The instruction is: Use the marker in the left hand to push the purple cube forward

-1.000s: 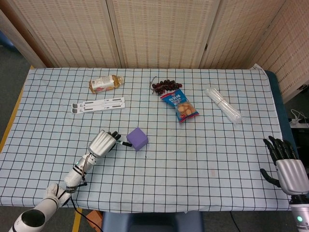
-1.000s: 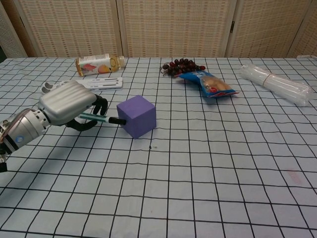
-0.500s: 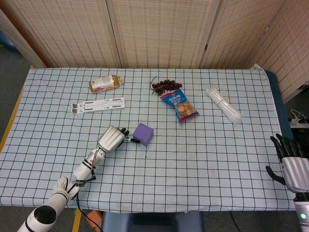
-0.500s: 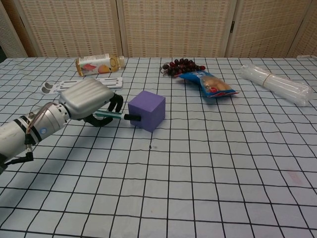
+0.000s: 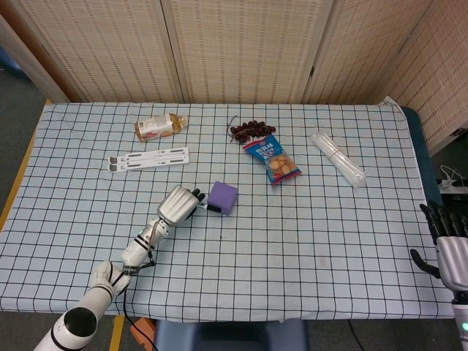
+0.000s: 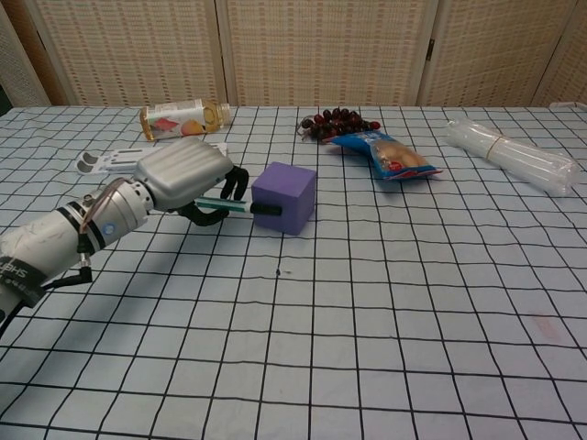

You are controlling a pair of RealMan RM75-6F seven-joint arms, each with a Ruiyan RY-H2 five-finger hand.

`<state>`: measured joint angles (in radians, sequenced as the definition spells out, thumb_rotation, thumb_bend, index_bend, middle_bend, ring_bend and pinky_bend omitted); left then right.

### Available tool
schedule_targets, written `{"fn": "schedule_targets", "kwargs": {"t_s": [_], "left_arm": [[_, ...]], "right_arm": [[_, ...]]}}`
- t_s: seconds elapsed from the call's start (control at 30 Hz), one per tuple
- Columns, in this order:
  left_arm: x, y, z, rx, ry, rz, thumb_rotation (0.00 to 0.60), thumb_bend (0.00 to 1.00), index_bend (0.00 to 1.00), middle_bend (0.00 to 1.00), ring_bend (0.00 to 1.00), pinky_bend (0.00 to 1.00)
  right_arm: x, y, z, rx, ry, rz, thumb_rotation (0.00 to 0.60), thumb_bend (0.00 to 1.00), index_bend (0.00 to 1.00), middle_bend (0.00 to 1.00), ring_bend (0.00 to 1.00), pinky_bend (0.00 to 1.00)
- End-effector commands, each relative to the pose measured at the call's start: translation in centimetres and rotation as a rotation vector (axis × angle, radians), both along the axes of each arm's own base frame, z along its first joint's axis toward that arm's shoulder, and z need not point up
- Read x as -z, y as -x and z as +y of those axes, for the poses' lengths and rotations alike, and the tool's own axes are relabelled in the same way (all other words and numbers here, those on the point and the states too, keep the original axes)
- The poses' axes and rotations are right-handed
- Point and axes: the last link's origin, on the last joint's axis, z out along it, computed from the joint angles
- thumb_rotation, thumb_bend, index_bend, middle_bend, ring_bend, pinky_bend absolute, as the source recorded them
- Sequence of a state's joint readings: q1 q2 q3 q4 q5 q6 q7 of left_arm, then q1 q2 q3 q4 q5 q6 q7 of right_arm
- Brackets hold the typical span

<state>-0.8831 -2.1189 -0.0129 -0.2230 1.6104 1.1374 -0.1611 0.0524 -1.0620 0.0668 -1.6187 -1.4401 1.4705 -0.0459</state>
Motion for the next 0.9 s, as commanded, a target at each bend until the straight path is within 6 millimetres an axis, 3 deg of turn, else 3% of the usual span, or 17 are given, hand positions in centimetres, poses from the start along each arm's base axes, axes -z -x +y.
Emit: {"fn": "schedule_targets", "kwargs": {"t_s": [0.03,0.33,0.53,0.9], "left_arm": [[0.1,-0.1,0.0,0.0,0.001,-0.001,0.6,0.57,0.81,0.83,0.75,0.94],[-0.1,0.1,-0.5,0.018,-0.014,-0.009,0.6,0.57,0.81,0.83,0.76,0.94],[-2.4,3.1,-2.2,0.037,-0.087,-0.008,0.6,0.57,0.81,0.83,0.76,0.94],[-7.0,11.4,-8.6,-0.037,-0.184,0.055,0.6,0.57,0.8,0.83,0.76,0.94]], "right_arm": [[0.0,0.0,0.0,0.0,0.001,0.0,0.6,0.18,0.0,0.0,0.0,0.0],[0.0,-0.3,0.3,-0.017,-0.003,-0.008,0.6,0.18,0.0,0.0,0.0,0.0],[0.4,-0.9,0.4,-0.046,-0.031,-0.024,0.6,0.18,0.0,0.0,0.0,0.0],[2.2,-2.4,1.1,-0.118,-0.104,-0.037,0.6,0.18,0.0,0.0,0.0,0.0]]}}
